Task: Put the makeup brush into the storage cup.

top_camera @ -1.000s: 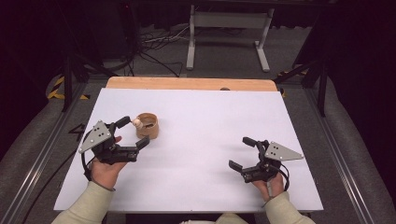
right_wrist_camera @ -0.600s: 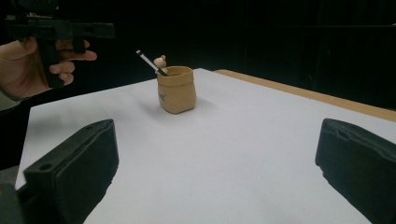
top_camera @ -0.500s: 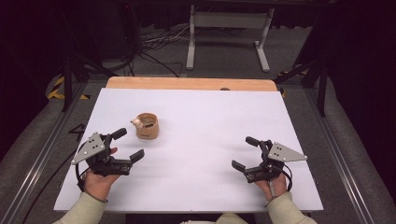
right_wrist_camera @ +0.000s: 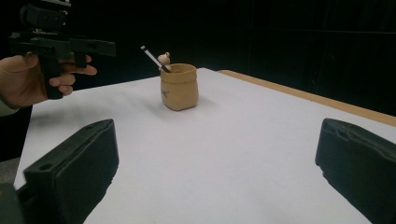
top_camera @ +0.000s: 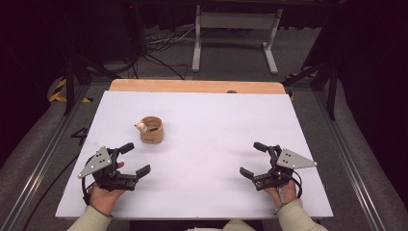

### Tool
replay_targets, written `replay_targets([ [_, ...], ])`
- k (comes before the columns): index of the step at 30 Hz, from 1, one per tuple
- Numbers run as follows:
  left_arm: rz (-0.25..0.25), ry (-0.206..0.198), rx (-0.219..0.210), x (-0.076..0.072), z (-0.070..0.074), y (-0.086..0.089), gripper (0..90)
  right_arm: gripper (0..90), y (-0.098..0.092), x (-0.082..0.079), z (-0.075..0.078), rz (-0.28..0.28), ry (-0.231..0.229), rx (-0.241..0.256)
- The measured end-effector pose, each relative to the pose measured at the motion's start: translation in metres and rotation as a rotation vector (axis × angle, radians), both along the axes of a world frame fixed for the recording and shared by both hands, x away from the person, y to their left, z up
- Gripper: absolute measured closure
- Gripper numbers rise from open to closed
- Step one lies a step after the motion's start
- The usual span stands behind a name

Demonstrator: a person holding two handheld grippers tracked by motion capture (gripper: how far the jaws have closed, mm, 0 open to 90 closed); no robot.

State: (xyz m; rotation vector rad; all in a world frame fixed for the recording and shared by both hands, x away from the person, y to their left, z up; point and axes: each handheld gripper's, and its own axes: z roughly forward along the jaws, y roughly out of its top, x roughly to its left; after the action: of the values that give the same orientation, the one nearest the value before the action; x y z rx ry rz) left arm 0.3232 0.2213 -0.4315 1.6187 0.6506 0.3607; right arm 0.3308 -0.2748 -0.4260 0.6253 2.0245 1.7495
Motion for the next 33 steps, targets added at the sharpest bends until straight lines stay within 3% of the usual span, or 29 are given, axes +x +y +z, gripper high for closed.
replay_targets([
  [15,-0.028,0.07,0.024,0.002,-0.022,-0.002,0.4,0.0,0.0,-0.003,-0.006,0.006,-0.011,-0.016],
  [19,-0.039,0.069,0.038,0.002,-0.027,-0.003,0.4,0.0,0.0,-0.003,-0.008,0.011,-0.021,-0.012],
  [26,-0.045,0.068,0.023,0.004,-0.037,-0.005,0.5,0.0,0.005,-0.004,-0.013,0.023,-0.025,-0.019],
  [33,-0.054,0.054,0.017,0.003,-0.037,-0.007,0.5,0.0,0.007,-0.003,-0.017,0.022,-0.016,-0.015],
])
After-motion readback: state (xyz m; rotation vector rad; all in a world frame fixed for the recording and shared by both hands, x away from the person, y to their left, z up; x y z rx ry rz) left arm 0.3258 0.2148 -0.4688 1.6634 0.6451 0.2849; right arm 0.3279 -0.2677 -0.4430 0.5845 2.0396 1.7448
